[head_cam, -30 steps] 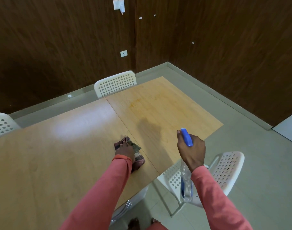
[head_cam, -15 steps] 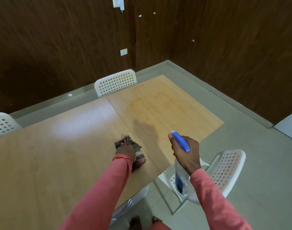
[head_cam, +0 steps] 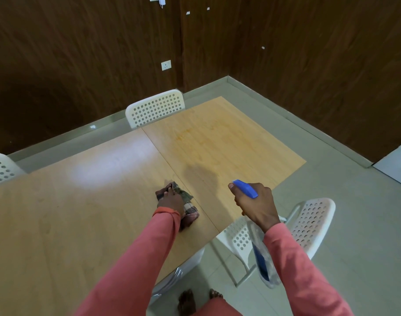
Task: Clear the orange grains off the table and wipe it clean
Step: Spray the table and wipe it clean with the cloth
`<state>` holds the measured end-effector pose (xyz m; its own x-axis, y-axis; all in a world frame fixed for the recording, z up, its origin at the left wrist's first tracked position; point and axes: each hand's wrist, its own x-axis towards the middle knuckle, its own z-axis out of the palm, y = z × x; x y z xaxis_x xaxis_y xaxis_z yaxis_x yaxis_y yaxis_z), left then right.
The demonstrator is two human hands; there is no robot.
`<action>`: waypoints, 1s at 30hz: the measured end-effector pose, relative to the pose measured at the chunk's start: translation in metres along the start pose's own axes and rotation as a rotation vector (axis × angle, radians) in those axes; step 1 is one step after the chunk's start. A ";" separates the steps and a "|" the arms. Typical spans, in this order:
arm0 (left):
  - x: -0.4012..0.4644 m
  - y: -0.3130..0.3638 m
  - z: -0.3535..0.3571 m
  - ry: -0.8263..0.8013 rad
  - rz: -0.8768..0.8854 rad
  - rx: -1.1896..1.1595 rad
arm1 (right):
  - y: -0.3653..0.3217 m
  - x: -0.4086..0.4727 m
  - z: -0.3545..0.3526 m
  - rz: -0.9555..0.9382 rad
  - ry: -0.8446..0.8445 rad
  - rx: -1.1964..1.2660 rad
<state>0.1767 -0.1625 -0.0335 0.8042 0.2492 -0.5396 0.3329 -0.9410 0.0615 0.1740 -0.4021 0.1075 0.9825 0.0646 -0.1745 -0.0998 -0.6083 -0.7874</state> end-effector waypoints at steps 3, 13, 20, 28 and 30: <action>0.003 0.000 0.001 0.001 -0.002 -0.010 | 0.002 0.004 -0.005 0.101 0.020 -0.087; 0.005 -0.003 0.004 0.008 -0.013 -0.023 | 0.000 0.011 -0.019 0.113 0.250 -0.177; 0.005 -0.003 0.003 0.001 0.000 -0.036 | -0.007 0.011 -0.019 -0.033 0.318 -0.053; 0.004 -0.003 0.002 0.002 -0.003 -0.036 | -0.015 0.011 -0.011 -0.104 0.242 0.094; 0.005 -0.002 0.003 -0.003 -0.013 -0.033 | -0.015 0.011 -0.012 -0.125 0.270 0.064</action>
<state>0.1787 -0.1597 -0.0385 0.7982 0.2606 -0.5431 0.3595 -0.9295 0.0824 0.1880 -0.4016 0.1240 0.9932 -0.0822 0.0827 0.0229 -0.5575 -0.8299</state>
